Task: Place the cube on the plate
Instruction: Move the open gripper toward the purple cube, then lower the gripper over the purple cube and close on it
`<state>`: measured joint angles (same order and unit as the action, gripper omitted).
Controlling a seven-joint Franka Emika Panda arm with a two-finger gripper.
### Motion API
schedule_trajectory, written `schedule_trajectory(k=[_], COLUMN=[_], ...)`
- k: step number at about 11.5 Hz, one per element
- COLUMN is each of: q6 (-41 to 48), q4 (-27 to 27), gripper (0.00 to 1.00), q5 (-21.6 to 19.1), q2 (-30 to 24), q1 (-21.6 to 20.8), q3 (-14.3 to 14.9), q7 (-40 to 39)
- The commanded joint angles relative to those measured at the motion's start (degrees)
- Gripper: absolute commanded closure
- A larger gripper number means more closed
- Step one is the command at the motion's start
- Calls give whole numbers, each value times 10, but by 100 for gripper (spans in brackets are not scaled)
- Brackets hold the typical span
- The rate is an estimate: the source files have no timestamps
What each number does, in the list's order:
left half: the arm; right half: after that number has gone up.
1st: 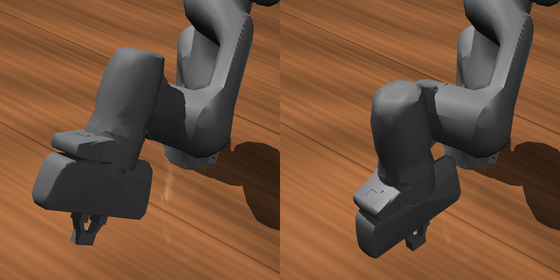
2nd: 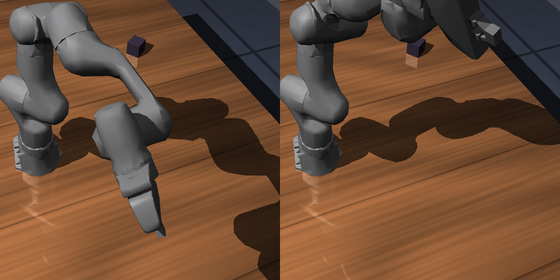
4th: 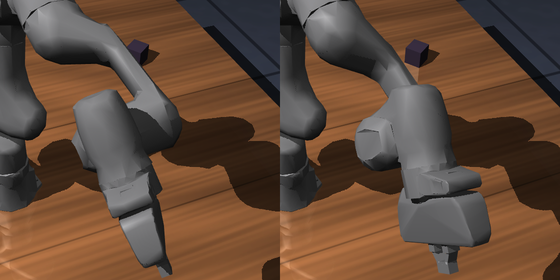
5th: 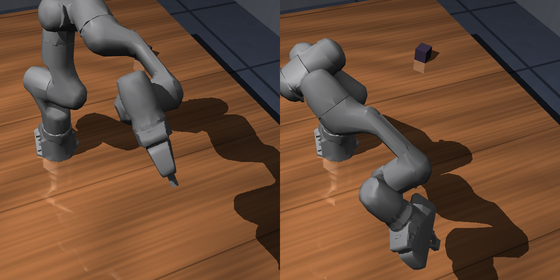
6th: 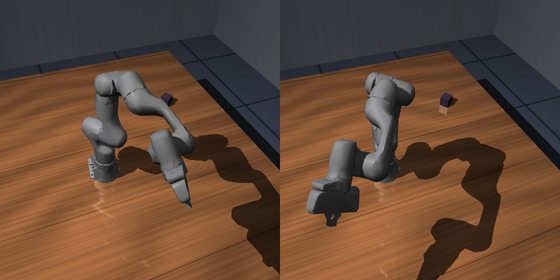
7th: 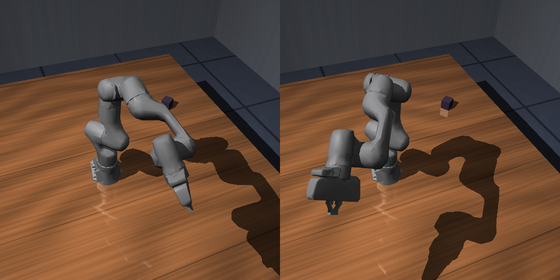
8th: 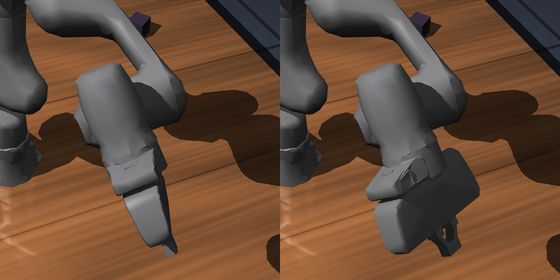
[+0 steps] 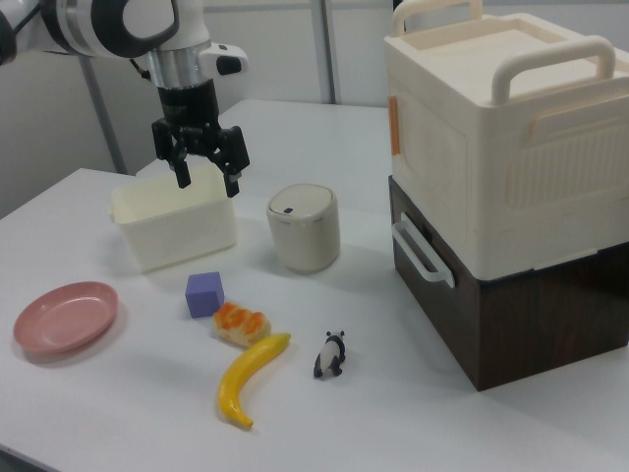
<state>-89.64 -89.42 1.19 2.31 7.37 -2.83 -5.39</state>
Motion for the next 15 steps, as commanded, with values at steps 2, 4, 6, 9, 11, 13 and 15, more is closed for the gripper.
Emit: schedule_trajectory(k=[2, 4, 6, 9, 11, 13, 15], q6=[-50, -67, -115, -211, -238, -267, -297], q4=[-29, -57, -88, -130, -125, -124, -123], gripper=[0, 0, 0, 0, 0, 0, 0], q5=[-17, -17, -17, -15, -15, -8, 11], q2=[8, 11, 32, 80, 123, 156, 189], q1=[-9, -25, -47, -92, -113, -132, -140], q3=[-2, -2, -2, -2, -2, -2, -2], q7=[-30, -86, -116, -111, -96, -83, -83])
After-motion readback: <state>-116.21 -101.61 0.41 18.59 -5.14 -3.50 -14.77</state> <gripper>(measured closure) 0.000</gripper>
